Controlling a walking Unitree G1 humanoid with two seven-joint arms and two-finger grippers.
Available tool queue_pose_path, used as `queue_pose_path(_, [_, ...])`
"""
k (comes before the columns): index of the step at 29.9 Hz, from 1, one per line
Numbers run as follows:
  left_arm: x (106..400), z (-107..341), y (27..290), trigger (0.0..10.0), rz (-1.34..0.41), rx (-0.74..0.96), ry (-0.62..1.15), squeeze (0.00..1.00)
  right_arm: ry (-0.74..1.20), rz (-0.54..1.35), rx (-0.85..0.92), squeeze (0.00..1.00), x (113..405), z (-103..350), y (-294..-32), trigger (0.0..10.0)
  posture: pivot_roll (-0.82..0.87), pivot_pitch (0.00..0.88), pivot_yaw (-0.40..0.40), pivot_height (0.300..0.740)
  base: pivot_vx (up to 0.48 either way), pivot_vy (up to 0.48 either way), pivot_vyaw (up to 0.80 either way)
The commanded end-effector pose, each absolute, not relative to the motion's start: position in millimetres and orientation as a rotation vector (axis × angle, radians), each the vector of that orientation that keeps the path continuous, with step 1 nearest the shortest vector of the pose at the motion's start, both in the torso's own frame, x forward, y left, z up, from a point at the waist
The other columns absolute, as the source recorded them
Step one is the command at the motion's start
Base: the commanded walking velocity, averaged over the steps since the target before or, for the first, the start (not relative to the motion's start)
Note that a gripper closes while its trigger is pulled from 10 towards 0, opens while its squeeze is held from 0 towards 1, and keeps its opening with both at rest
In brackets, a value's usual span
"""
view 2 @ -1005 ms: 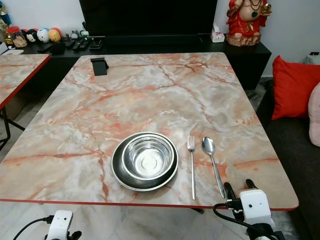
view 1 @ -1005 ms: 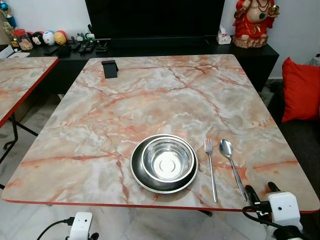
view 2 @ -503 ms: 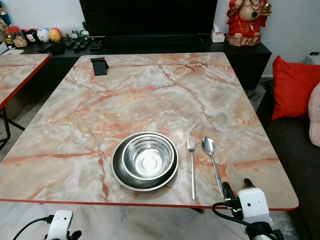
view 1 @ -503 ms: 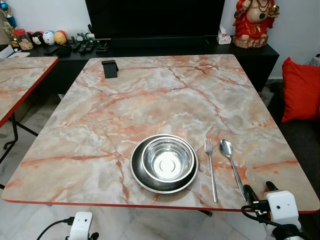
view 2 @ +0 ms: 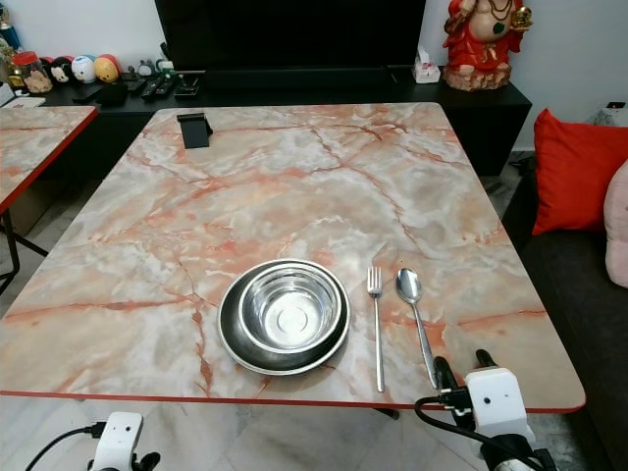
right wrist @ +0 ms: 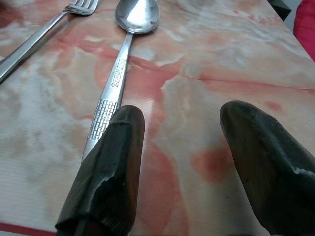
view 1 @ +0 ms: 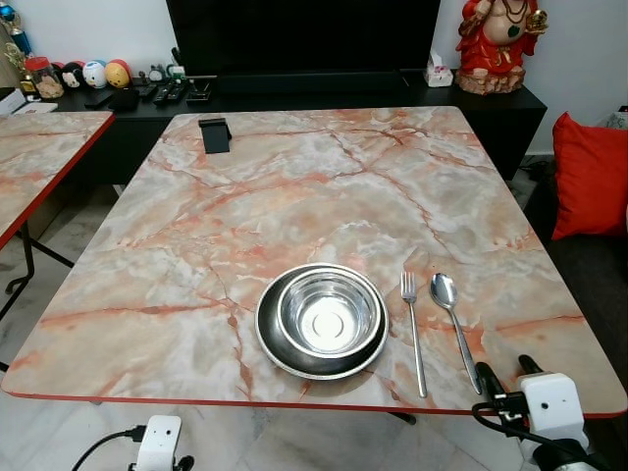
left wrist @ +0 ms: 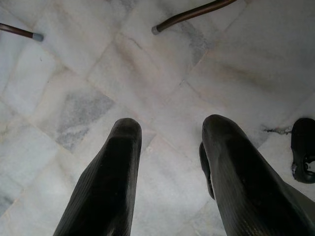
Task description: Setting the table
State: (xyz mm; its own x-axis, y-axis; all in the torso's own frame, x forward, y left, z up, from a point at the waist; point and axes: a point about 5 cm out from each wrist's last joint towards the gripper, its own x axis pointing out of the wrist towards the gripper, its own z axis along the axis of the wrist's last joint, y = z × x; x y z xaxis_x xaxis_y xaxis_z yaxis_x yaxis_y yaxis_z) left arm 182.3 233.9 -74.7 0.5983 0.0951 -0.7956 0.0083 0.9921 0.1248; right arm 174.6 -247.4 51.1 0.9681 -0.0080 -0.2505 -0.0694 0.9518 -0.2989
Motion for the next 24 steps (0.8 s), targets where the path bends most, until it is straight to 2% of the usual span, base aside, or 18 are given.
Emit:
queue_pose_path(1, [182.0,-74.1,236.5,10.0,0.061,0.117,0.927,0.0,0.241,0.046,-0.307,0.0,176.1,54.4,-244.7,10.0,-0.13,0.0,0.038,0.74,0.0,0.0,0.0])
queue_pose_path(24, [182.1,-74.1,236.2,10.0,0.058,0.117,0.926,0.0,0.234,0.053,-0.295,0.0,178.1,55.5,-242.4,10.0,-0.13,0.0,0.037,0.74,0.0,0.0,0.0])
